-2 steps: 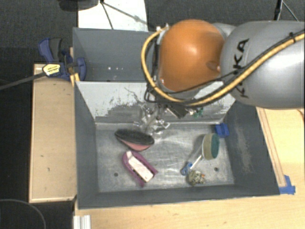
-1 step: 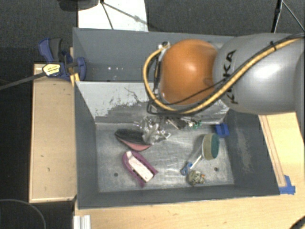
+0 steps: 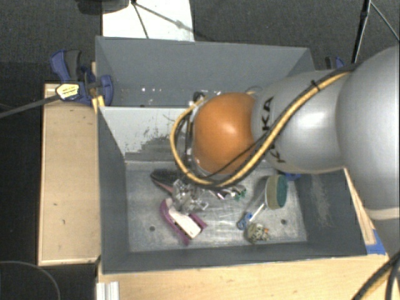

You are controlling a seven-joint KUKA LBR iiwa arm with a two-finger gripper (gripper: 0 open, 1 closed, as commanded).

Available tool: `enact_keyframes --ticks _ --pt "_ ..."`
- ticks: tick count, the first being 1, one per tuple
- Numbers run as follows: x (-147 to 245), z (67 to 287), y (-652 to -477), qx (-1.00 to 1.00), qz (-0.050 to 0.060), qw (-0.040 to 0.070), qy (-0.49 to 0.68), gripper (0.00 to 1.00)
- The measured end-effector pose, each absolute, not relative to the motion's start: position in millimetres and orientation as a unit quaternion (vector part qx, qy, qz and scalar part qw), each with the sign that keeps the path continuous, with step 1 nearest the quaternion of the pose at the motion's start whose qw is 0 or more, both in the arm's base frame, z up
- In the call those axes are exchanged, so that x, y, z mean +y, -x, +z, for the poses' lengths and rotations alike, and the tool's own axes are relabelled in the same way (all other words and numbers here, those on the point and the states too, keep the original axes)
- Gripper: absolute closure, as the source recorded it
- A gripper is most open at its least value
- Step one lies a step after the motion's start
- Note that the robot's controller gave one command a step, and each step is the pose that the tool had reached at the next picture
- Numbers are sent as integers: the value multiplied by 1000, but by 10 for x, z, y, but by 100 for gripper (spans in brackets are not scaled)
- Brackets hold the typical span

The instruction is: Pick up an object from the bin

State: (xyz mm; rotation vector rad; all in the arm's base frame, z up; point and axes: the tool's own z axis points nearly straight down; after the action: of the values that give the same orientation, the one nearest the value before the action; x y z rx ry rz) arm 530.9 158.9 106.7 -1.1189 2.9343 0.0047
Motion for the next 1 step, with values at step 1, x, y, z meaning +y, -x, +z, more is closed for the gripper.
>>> enact_keyframes --ticks 1 --pt "1334 1757 -5867 934 -1 7 356 100"
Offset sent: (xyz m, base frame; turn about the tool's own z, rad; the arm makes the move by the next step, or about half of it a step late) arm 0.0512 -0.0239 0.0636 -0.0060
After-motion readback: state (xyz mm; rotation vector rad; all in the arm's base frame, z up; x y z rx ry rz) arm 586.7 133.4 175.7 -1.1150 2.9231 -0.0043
